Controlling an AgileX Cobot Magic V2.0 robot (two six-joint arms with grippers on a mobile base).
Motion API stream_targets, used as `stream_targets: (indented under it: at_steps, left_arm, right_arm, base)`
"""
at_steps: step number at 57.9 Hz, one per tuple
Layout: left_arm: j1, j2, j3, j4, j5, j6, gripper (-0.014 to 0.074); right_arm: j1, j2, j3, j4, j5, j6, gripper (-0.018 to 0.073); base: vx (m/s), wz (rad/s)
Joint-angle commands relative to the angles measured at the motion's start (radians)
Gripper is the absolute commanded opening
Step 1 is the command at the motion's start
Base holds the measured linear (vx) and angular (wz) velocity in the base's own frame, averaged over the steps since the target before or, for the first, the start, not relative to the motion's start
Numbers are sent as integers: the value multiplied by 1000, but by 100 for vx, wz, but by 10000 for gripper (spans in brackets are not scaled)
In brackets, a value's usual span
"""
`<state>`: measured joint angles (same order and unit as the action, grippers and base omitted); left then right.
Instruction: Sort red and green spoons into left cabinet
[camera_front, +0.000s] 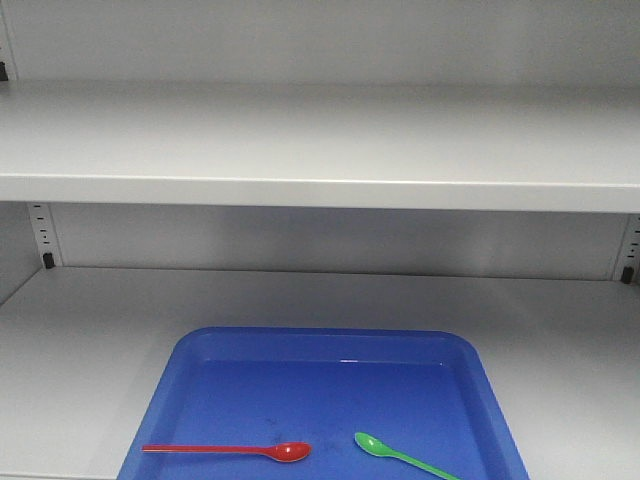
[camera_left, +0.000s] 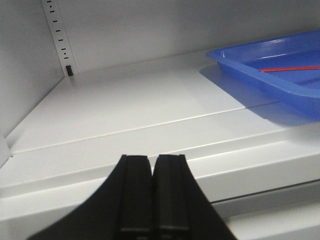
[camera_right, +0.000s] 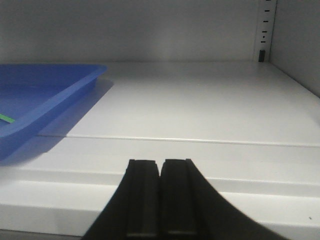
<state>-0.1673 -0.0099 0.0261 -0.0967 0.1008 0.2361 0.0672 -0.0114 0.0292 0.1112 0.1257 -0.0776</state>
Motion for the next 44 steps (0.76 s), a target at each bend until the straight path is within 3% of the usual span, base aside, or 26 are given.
stream_targets:
  at_steps: [1,44]
  left_arm:
    - [1,-19,-2,-2,-85,-9,0]
    - [1,-19,-2,-2,-85,-9,0]
  right_arm:
    - [-8,-14,11,-6,-80,-9,-4]
    - [-8,-14,11,-6,-80,-9,-4]
  base:
    - [0,0]
    - [0,0]
